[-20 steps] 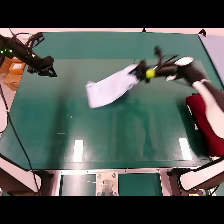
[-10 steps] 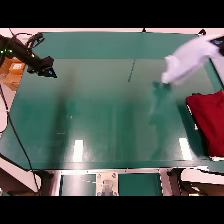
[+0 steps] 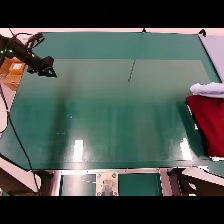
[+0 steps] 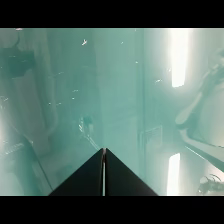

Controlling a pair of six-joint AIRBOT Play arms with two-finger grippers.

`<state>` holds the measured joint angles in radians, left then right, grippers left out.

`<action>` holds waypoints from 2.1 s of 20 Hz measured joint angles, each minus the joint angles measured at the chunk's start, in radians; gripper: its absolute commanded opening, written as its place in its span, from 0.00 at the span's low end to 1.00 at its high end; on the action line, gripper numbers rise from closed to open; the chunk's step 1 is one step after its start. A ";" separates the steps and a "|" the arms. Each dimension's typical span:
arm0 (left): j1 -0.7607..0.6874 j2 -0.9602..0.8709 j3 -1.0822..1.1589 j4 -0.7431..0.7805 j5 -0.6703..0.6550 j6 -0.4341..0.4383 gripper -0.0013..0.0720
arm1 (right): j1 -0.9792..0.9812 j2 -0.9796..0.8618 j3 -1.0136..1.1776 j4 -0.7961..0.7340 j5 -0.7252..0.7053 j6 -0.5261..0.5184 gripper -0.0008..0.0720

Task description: Fold the shirts.

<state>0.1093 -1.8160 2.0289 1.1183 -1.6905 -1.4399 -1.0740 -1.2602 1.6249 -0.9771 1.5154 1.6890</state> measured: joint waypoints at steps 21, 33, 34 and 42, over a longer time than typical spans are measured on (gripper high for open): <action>0.000 0.105 -0.051 0.004 0.003 -0.015 0.05 | 0.142 0.064 -0.251 -0.261 0.089 0.083 0.04; 0.000 0.934 -1.160 0.008 0.245 -0.026 0.05 | 0.908 0.476 -0.859 -0.111 -0.268 -0.098 0.04; 0.000 0.989 -1.217 -0.001 0.257 -0.027 0.05 | 0.944 0.499 -0.917 -0.108 -0.299 -0.097 0.04; 0.000 1.129 -1.347 -0.028 0.298 -0.027 0.05 | 1.066 0.557 -1.075 -0.098 -0.376 -0.100 0.04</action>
<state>0.1093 -0.6868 0.6815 1.0904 -1.3930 -1.4666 -0.0078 -0.7036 0.5495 -1.0748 1.1393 1.5894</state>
